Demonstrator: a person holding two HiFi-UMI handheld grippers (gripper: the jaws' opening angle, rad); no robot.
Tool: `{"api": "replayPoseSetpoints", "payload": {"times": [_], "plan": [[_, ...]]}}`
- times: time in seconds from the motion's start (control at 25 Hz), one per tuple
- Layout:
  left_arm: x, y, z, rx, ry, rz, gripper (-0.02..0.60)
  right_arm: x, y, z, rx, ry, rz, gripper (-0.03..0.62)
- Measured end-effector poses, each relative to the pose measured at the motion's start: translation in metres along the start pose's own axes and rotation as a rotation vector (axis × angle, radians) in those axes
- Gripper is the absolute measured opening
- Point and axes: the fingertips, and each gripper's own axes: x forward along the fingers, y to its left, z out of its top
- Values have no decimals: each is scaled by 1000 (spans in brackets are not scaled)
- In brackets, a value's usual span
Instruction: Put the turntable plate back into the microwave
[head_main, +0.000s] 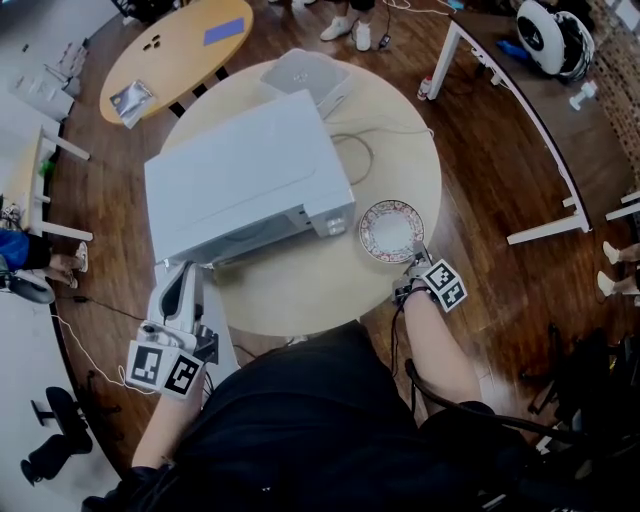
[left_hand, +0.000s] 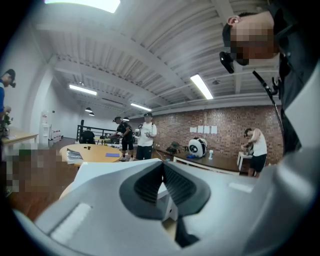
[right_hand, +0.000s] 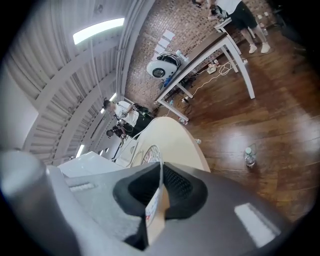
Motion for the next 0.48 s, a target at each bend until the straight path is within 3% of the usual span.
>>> {"api": "replayPoseSetpoints", "payload": {"times": [0.48], "plan": [[-6,1,-4,-16,-28,-28,5,-29,18,19,108,-66,46,20]]}}
